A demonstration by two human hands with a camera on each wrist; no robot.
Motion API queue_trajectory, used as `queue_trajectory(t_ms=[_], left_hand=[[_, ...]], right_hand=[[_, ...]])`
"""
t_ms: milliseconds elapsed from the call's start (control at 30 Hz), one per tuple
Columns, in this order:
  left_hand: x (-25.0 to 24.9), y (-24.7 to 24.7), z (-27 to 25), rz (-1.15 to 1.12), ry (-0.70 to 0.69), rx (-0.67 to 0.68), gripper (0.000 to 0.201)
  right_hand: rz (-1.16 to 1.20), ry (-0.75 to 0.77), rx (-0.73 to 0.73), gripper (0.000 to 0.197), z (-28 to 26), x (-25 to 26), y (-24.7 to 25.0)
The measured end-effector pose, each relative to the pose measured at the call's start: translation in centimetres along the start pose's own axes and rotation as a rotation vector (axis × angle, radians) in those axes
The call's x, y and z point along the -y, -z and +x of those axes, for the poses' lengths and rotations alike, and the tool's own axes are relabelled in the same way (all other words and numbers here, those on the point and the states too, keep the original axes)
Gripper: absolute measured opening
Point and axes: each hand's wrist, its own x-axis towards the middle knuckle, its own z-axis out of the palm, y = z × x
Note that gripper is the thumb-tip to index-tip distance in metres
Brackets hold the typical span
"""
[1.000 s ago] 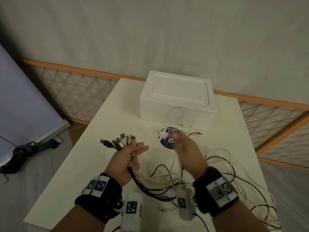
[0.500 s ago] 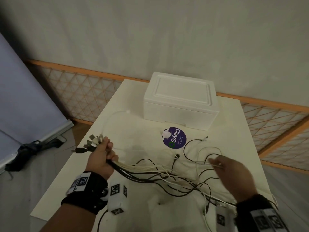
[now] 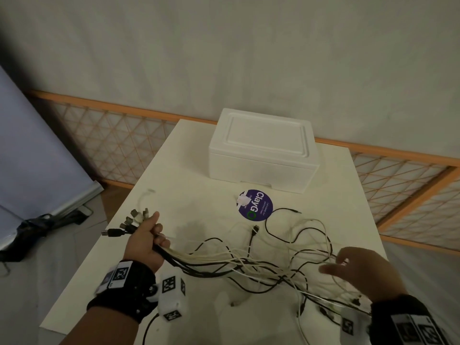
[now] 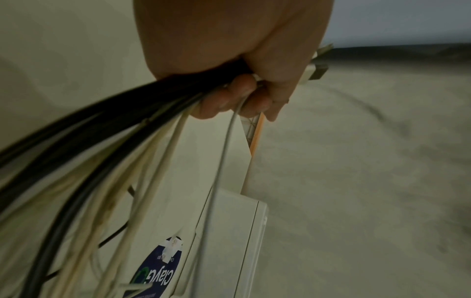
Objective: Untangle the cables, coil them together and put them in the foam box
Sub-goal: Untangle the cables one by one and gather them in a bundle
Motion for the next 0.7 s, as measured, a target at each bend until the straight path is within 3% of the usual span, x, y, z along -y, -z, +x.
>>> queue_trajectory(t_ms=[67, 133, 167, 233, 267, 300, 367, 500, 533, 633, 700], left_hand=[[-0.1, 0.2, 0.6, -0.026, 0.005, -0.009, 0.031], [-0.3, 0.5, 1.1, -0.041, 0.017, -0.021, 0.031], [-0.3, 0.5, 1.3, -0.039, 0.024, -0.025, 0.031], [-0.3, 0.4, 1.5, -0.016, 0.043, -0.028, 0.033], [-0.2, 0.3, 1.4, 0.006, 0.057, -0.026, 0.036], [-0.2, 0.1, 1.3, 0.032, 0.071, -0.021, 0.038], [0.0, -0.3, 1.1, 0.078, 0.09, -0.013, 0.041], [-0.3, -1.3, 1.0, 0.14, 0.104, 0.005, 0.043], [-0.4, -1.5, 1.0, 0.151, 0.107, 0.014, 0.043], [-0.8, -1.8, 0.9, 0.179, 0.111, 0.043, 0.041], [-1.1, -1.8, 1.0, 0.185, 0.1, 0.053, 0.034]], right_hand=[[-0.019, -0.076, -0.035, 0.045, -0.2, -1.1, 1.0], [-0.038, -0.146, 0.051, 0.053, -0.3, -2.0, 1.8], [-0.094, -0.167, 0.161, 0.071, -0.3, -2.1, 1.9], [-0.196, -0.13, 0.353, 0.13, -0.1, -1.8, 2.1], [-0.193, -0.085, 0.37, 0.149, 0.2, -1.2, 2.0], [-0.156, -0.037, 0.344, 0.154, 0.5, -0.2, 2.2], [-0.075, 0.071, 0.226, 0.143, 1.4, 2.9, 2.3], [0.073, 0.156, -0.097, 0.066, 5.3, 10.2, -0.5], [0.032, 0.168, -0.102, 0.057, 6.3, 11.4, -2.1], [-0.218, 0.115, 0.063, 0.05, 7.9, 12.5, -7.0], [-0.277, 0.097, 0.038, 0.041, 8.1, 11.9, -8.8]])
